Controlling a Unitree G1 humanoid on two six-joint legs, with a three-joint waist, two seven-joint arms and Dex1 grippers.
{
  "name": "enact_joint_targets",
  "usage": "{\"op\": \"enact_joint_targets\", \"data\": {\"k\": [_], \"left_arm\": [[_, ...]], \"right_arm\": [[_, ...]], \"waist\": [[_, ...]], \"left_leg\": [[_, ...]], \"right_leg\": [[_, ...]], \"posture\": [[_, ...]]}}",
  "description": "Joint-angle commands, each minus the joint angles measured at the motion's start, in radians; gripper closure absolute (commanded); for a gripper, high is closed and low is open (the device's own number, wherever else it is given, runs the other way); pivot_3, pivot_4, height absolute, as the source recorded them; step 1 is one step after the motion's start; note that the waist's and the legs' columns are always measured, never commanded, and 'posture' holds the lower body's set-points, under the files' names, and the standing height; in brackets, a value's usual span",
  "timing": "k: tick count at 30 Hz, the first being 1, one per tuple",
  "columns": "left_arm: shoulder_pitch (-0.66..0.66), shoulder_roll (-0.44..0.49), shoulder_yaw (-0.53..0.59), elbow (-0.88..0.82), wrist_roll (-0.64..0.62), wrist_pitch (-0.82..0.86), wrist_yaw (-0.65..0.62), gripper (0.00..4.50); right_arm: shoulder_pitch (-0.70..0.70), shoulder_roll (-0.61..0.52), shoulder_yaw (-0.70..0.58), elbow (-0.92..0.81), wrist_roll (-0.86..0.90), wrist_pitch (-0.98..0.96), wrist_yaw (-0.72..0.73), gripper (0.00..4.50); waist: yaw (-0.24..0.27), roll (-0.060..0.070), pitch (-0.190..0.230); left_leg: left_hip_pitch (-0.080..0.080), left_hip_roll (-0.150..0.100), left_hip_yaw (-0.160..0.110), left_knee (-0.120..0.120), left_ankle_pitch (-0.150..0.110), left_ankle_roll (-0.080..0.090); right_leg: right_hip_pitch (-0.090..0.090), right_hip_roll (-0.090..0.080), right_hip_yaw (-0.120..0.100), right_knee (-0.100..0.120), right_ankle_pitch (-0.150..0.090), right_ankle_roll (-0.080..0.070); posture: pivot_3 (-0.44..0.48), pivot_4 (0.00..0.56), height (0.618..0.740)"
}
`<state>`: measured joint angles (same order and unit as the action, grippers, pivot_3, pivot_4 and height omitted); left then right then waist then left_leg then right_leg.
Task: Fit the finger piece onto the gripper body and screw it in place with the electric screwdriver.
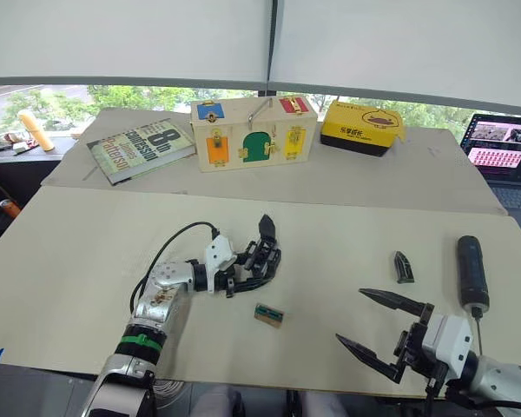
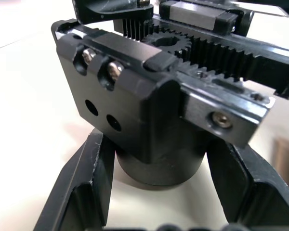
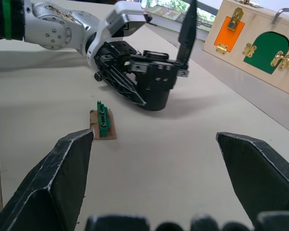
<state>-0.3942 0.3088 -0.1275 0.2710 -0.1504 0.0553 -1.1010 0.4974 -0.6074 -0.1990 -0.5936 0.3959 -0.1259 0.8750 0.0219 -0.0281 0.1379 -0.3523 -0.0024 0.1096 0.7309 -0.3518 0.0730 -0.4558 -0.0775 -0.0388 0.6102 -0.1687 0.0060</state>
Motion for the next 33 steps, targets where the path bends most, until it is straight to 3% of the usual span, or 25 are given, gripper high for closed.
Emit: {"op": "enact_joint_targets", "data": {"k": [1,11,23,24,28,33], "left_arm": [[-0.009,-0.017,-0.035,-0.108,0.029,0.043,0.088,2.21],[0.033,-0.029,-0.101,-0.150,0.043,0.066,0.163,2.21],[0.081,0.004,-0.141,-0.141,0.050,0.082,0.159,2.21],[0.083,0.009,-0.142,-0.141,0.049,0.082,0.155,1.41],[0.079,0.027,-0.123,-0.134,0.033,0.073,0.151,0.03],[0.097,0.114,-0.038,-0.116,-0.035,0.033,0.079,0.03]], "right_arm": [[-0.026,-0.005,0.003,0.002,0.010,-0.019,0.013,0.00],[-0.040,-0.004,-0.001,0.016,0.009,-0.021,0.025,0.00],[-0.015,-0.003,-0.012,0.007,0.009,-0.028,0.023,0.00],[-0.013,-0.006,-0.018,0.009,0.011,-0.030,0.025,0.00],[-0.005,-0.013,-0.039,0.010,0.020,-0.031,0.035,0.00],[0.053,-0.005,-0.092,-0.008,0.029,-0.034,0.033,0.00]], "waist": [[0.000,0.000,0.000],[-0.003,0.000,0.000],[-0.003,0.003,-0.002],[-0.004,0.003,-0.002],[-0.007,0.005,-0.003],[-0.011,0.005,-0.003]], "left_leg": [[0.000,0.000,0.000,0.000,0.000,0.000],[0.000,0.000,0.000,0.000,0.001,-0.001],[0.001,0.000,0.000,0.000,0.001,-0.001],[0.001,0.000,0.000,0.000,0.001,-0.001],[0.002,0.000,0.000,0.000,0.001,-0.001],[0.003,0.001,0.000,0.000,0.001,-0.002]], "right_leg": [[0.000,0.000,0.000,0.000,0.000,0.000],[0.000,0.000,0.000,0.000,0.000,0.000],[0.000,0.000,0.000,0.000,0.000,0.000],[0.000,0.000,0.000,0.000,0.000,0.000],[0.001,0.000,0.000,0.001,0.000,0.000],[0.001,0.000,0.001,0.001,0.000,-0.001]], "posture": [[0.000,0.150,0.740],[0.000,0.150,0.740],[0.000,0.150,0.740],[0.000,0.150,0.740],[0.000,0.150,0.740],[0.000,0.150,0.740]]}}
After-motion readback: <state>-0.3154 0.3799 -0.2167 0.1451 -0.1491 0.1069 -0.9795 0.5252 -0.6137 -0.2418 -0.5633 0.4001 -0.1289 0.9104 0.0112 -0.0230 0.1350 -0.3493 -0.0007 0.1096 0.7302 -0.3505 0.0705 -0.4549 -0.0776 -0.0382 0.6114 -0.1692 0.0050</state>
